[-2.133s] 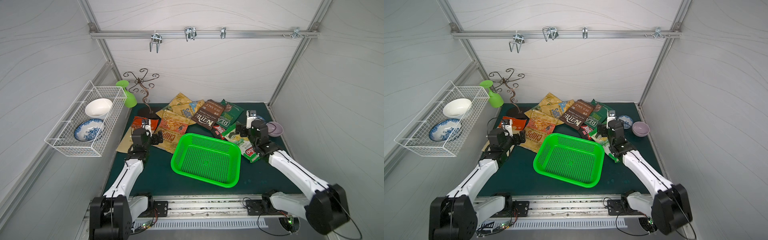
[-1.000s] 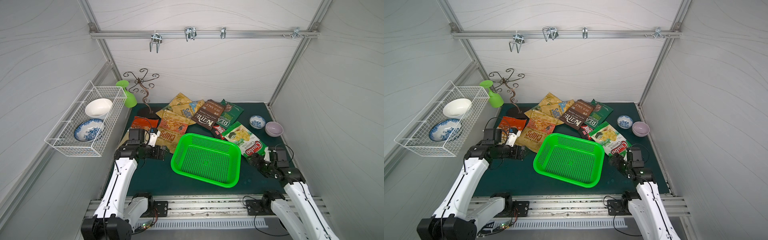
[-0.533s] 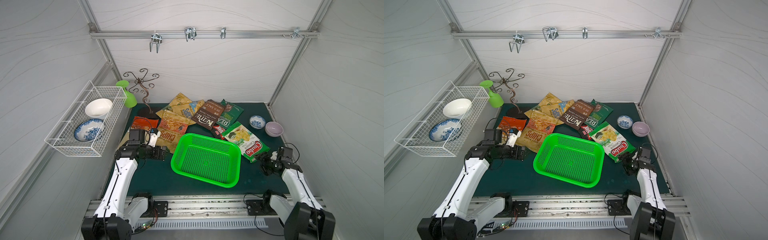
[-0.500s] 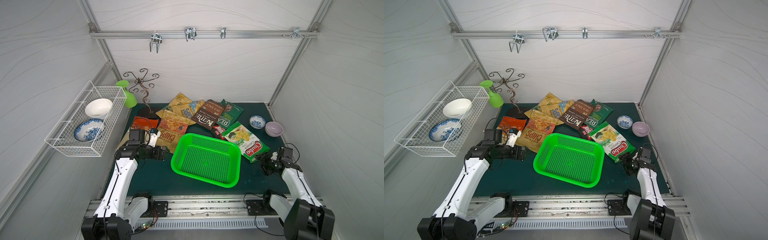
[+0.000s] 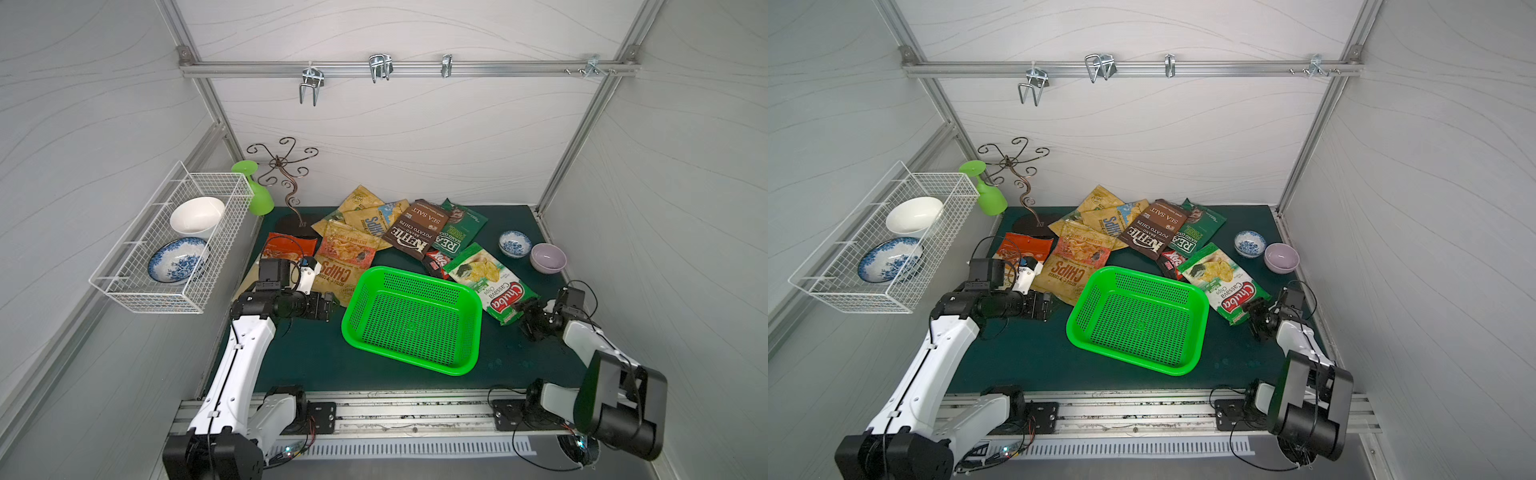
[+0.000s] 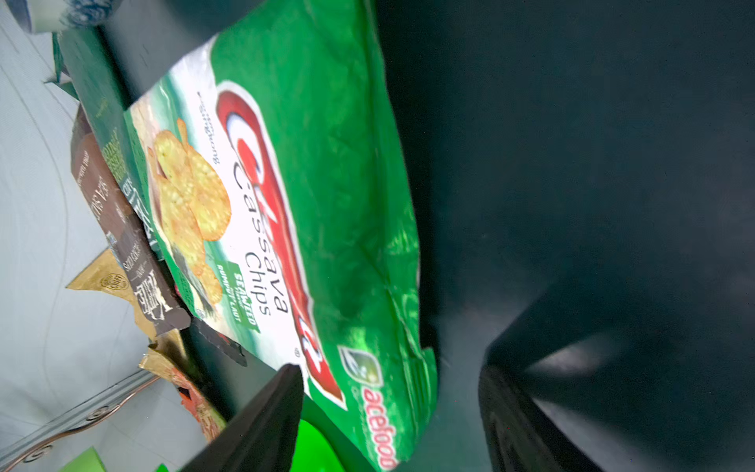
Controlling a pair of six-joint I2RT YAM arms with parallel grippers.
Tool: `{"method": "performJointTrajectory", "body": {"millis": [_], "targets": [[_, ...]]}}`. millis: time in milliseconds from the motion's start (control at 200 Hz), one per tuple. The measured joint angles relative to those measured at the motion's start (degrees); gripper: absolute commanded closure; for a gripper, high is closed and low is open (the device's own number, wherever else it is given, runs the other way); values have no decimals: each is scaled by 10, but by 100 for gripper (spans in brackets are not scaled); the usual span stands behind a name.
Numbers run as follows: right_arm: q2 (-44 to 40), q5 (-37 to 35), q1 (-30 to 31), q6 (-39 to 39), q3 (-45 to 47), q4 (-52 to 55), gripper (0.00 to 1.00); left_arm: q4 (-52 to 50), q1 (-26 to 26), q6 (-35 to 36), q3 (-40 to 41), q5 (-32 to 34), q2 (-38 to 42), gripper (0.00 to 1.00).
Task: Put the potato chips into the basket
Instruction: Pick up the potato chip from the center of the board.
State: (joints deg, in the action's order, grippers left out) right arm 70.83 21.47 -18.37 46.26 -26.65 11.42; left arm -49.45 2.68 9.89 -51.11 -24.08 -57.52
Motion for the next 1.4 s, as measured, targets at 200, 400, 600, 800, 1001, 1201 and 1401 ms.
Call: {"method": "performJointTrajectory", "body": {"millis": [200, 400, 600, 800, 1001, 1201, 1401], "targets": [[47, 22, -2, 10, -9, -54, 37, 0, 0, 0, 2, 0, 0, 2], [53, 26, -2, 8, -9, -71, 40, 0, 0, 0, 2, 0, 0, 2], [71, 31, -2, 3, -9, -88, 58, 0, 0, 0, 2, 0, 0, 2], [65, 31, -2, -6, -10, -90, 89, 0, 0, 0, 2, 1, 0, 2], [2, 23, -2, -23, -14, -47, 94, 5, 0, 0, 3, 3, -1, 2], [-81, 15, -1, -43, -49, 25, 99, 4, 0, 0, 5, 7, -4, 2], [-157, 8, 8, -57, -89, 90, 100, 5, 0, 0, 5, 10, -7, 2]]}}
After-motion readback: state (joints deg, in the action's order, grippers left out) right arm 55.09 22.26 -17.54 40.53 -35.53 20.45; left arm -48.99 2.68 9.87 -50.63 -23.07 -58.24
